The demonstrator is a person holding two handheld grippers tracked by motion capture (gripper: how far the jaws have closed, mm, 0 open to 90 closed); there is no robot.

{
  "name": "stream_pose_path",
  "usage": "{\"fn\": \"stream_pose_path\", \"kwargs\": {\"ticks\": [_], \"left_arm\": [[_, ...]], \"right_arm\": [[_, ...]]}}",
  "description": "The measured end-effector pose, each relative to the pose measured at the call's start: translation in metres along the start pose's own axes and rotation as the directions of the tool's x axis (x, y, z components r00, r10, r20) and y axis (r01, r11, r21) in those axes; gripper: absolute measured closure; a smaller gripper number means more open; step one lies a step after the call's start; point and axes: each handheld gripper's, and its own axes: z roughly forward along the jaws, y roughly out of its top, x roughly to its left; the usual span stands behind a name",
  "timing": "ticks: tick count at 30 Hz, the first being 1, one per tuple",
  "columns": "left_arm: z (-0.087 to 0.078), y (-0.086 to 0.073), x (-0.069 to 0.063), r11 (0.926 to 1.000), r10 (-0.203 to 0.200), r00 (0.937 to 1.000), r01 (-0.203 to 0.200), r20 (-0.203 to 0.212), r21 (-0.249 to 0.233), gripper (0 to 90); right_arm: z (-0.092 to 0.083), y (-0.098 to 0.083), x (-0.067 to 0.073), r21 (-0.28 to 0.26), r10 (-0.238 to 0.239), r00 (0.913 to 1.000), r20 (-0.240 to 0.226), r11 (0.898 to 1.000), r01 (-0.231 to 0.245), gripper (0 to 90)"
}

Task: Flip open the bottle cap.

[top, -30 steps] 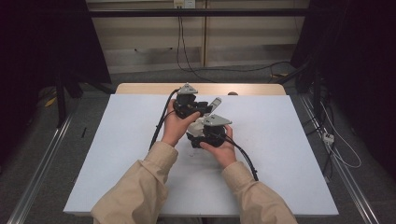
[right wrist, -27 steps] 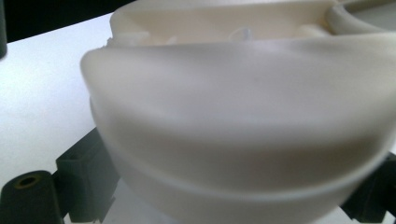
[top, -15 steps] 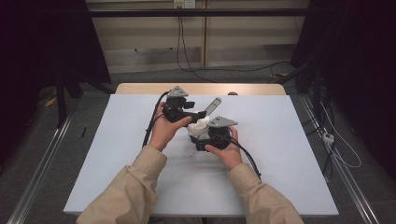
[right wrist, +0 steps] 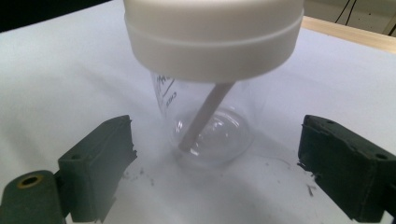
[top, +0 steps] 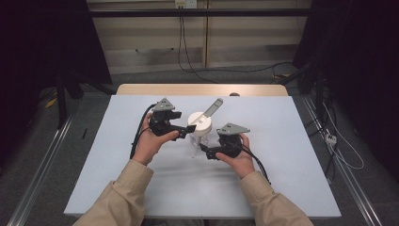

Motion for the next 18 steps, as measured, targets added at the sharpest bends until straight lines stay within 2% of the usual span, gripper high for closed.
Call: {"fn": "stream_pose_path", "kwargs": {"ticks": [6, 11, 18], "left_arm": [[-0.016, -0.024, 0.002, 0.9998, -0.018, 0.9998, 0.018, 0.001, 0.0, 13.7], [-0.025, -0.043, 0.006, 0.9993, -0.036, 0.9993, 0.036, -0.015, 0.009, 12.6], [-0.034, -0.063, 0.006, 0.9991, -0.034, 0.9992, 0.035, -0.022, 0.025, 12.1]], "right_arm": [[-0.008, -0.008, 0.0, 0.017, -0.009, 0.9999, -0.006, 1.0, 0.009, 10.0], [-0.015, -0.014, -0.003, 0.024, -0.003, 1.0, -0.006, 1.0, 0.003, 9.6], [-0.024, -0.021, -0.006, 0.038, -0.006, 1.0, -0.005, 0.999, 0.006, 9.2]]}}
